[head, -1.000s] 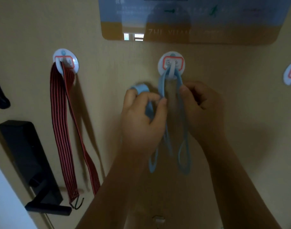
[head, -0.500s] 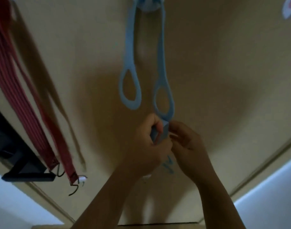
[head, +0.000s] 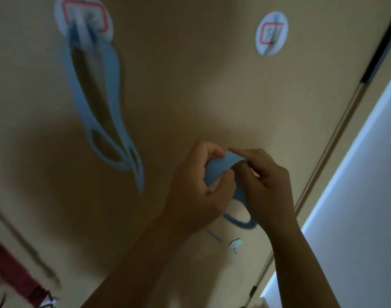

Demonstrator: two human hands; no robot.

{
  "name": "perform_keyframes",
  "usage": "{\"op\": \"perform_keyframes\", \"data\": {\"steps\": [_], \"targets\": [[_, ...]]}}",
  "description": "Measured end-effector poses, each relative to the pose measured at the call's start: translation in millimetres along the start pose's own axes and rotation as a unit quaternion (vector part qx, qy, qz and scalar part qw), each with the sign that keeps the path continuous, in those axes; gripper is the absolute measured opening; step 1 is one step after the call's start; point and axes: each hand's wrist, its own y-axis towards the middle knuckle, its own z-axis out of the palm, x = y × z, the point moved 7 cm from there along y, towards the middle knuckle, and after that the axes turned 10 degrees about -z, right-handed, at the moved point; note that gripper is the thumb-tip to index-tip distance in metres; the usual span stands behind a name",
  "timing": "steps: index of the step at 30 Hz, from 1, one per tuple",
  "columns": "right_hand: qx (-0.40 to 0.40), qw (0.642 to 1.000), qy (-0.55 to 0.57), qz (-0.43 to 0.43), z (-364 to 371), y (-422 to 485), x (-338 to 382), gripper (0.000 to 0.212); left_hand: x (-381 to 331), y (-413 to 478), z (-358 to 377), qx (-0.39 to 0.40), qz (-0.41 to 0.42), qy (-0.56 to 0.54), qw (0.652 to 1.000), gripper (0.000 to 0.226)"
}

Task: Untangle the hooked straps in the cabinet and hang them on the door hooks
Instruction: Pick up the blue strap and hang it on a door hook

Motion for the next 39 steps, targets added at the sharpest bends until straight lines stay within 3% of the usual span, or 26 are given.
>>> {"op": "perform_keyframes", "data": {"steps": [7, 10, 16, 28, 36, 39], "targets": [[-0.051, 0.998, 0.039, -0.004, -35, 48, 1, 0.014, -35, 60, 17, -0.085, 0.097, 0.061, 0.99, 0.008], [-0.074, 0.996, 0.023, -0.039, -49, 75, 7, 0.012, -59, 86, 15, -0.156, 0.15, 0.125, 0.968, 0.018], [-0.17, 0.981, 0.027, -0.085, -76, 131, 14, 0.013, -100, 135, 21, -0.164, 0.207, 0.126, 0.956, 0.013], [-0.158, 0.978, 0.132, -0.022, -72, 158, -9, 0.023, -98, 166, 29, -0.161, 0.136, 0.122, 0.97, 0.024], [-0.136, 0.983, 0.124, 0.01, -63, 146, -22, 0.021, -86, 162, 31, -0.151, 0.084, 0.134, 0.976, 0.026], [-0.135, 0.984, 0.115, 0.009, -62, 141, -22, 0.02, -80, 154, 29, -0.174, 0.105, 0.124, 0.971, 0.024]]}}
